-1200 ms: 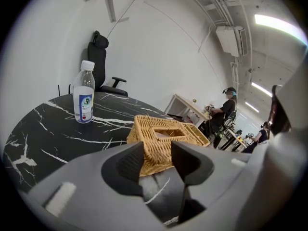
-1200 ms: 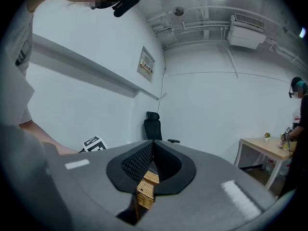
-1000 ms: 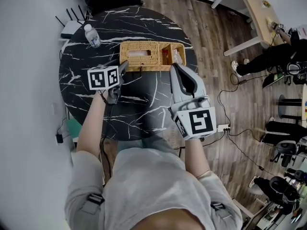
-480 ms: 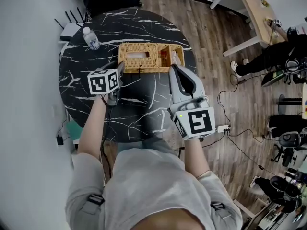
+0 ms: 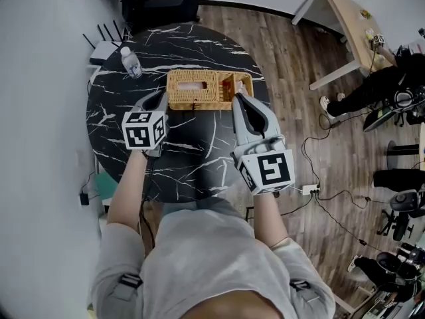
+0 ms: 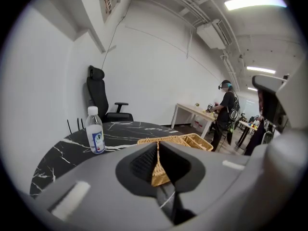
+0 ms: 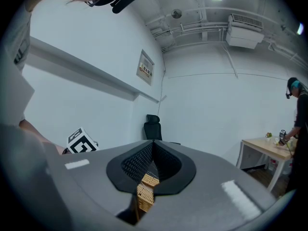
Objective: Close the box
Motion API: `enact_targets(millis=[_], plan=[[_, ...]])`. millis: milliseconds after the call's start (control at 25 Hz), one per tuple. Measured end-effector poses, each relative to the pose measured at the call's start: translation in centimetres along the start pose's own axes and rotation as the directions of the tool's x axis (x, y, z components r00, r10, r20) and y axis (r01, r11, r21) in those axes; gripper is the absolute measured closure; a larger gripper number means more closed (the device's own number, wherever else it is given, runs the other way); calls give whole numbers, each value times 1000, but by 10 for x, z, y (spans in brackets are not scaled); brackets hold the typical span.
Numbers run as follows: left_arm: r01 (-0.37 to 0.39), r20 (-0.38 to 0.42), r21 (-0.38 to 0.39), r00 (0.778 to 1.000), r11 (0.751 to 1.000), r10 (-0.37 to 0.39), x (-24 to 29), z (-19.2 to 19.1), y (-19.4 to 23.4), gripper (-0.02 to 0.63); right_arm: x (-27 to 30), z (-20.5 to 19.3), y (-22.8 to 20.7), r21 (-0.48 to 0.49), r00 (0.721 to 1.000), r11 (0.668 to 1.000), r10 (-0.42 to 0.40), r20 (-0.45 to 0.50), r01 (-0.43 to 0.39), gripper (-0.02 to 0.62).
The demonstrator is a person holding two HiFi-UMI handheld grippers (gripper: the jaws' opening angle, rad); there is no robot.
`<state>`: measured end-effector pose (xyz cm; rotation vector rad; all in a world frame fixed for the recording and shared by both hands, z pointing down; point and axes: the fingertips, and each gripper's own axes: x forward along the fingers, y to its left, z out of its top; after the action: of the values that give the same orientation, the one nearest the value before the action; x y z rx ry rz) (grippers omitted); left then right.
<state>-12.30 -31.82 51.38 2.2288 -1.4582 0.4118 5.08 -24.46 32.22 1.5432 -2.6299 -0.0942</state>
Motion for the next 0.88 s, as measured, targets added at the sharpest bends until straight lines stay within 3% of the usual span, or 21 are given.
enact_targets(millis=[400, 880], plan=[[-22, 172, 58, 985, 998, 12, -62, 57, -26, 548, -7, 12, 0, 2, 999, 1000, 29, 39, -29, 591], [-96, 353, 110, 934, 989, 51, -136, 105, -53, 548, -27, 26, 0, -4, 996, 999, 50, 81, -49, 591]])
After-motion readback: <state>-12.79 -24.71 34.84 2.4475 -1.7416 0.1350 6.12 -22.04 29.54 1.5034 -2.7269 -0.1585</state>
